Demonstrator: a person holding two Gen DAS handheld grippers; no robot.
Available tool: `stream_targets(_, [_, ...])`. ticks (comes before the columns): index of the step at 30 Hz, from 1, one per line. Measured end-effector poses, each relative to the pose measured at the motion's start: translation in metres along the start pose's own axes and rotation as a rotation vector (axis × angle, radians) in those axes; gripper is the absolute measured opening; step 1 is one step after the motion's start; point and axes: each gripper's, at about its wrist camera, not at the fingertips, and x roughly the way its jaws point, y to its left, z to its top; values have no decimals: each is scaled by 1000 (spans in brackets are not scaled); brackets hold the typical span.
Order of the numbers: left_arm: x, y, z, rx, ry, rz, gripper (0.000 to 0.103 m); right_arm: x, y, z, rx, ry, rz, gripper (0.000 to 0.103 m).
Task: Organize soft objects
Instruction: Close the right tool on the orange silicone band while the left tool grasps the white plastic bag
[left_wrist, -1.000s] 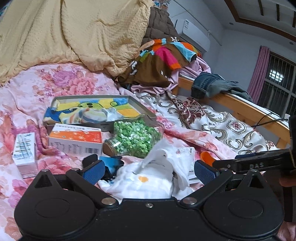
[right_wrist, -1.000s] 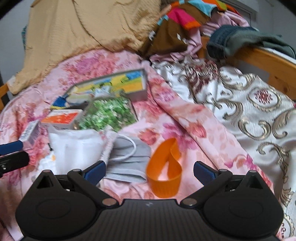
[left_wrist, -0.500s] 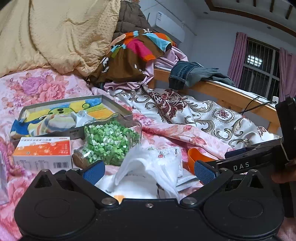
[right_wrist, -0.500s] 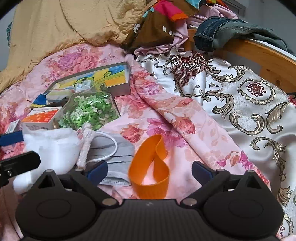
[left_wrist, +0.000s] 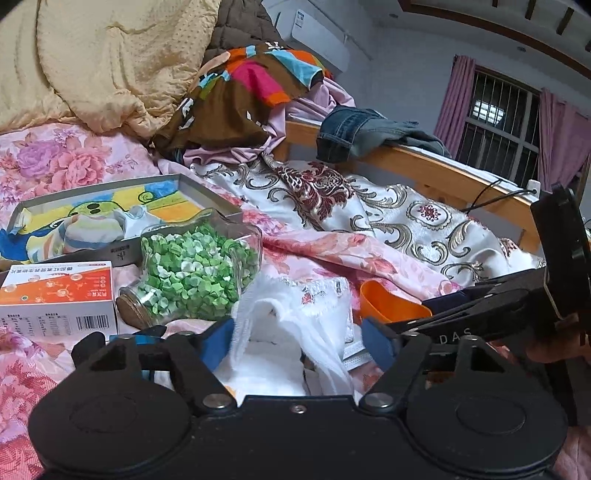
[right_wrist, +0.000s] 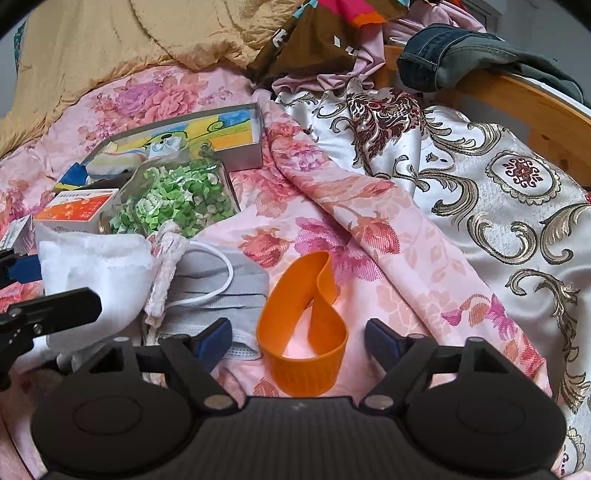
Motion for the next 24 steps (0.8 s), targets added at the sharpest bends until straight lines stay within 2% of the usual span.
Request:
stream_targets(1, [0,0,0,3,2,3,67,0,0,0,2,0,1,80])
stream_targets(5, [1,0,0,3,20,-2,45,0,-1,0,3,-2,10,73])
stream_targets(7, [2,-2,-1,8,22,2,42,0,-1,0,2,1,11,70])
stream_targets(14, [1,-6,-3,12,40,-10,18,4,-4,-1,10,21,-5,54])
stream_targets(22, [-1,-14,-5,22,47,-38,11,10,1,-3,-22,52,-10,51])
stream_targets(24, [-3,-19,-5,39,47,-54,8,10,2,-3,-27,52,-14,43])
